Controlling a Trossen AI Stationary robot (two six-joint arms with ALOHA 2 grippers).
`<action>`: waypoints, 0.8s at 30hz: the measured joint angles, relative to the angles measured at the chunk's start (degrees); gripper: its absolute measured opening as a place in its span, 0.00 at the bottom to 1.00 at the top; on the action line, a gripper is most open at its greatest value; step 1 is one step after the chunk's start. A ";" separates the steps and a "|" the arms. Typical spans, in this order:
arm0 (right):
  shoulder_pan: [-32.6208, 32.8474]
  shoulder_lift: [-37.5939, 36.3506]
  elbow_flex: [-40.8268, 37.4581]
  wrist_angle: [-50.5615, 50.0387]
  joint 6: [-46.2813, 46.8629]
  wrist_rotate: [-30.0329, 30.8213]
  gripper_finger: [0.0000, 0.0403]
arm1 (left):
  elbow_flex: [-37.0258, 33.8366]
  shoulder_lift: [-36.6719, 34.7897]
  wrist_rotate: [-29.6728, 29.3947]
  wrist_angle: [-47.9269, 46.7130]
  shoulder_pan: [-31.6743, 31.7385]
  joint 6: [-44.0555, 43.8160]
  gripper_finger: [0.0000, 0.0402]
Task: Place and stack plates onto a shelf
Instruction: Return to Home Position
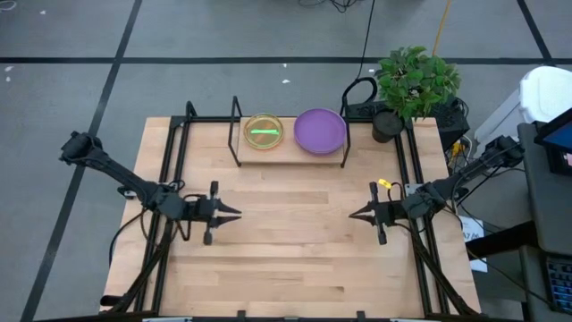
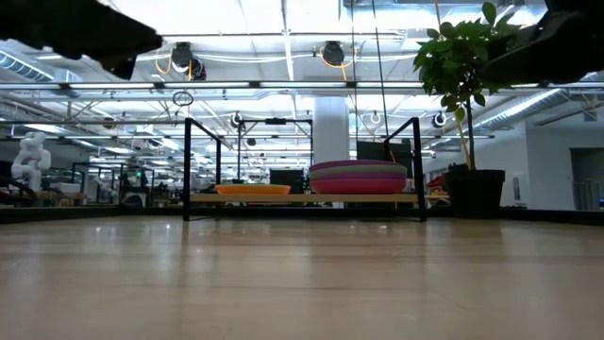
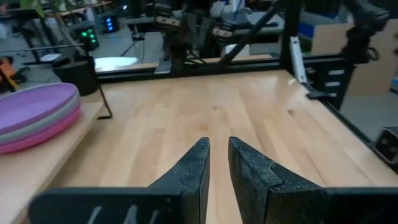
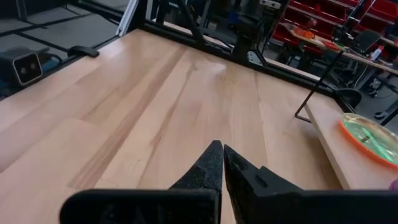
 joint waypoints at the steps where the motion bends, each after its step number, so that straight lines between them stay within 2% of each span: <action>1: 0.00 -0.40 -0.44 -0.07 -0.02 0.00 0.00 | -0.97 -0.86 0.00 0.57 -0.62 -0.01 0.16; 8: 0.00 -3.16 -3.56 -0.04 -1.92 -1.57 0.00 | -8.01 -4.16 -0.58 7.75 -3.42 -0.11 0.16; 17: -0.04 -5.92 -6.53 -0.04 -2.78 -1.49 0.00 | -15.78 -4.69 -0.31 16.16 -2.86 3.32 0.16; 24: -1.81 -7.62 -9.02 0.67 -2.76 -1.57 0.00 | -16.87 -4.77 -0.20 18.43 -2.12 7.09 0.02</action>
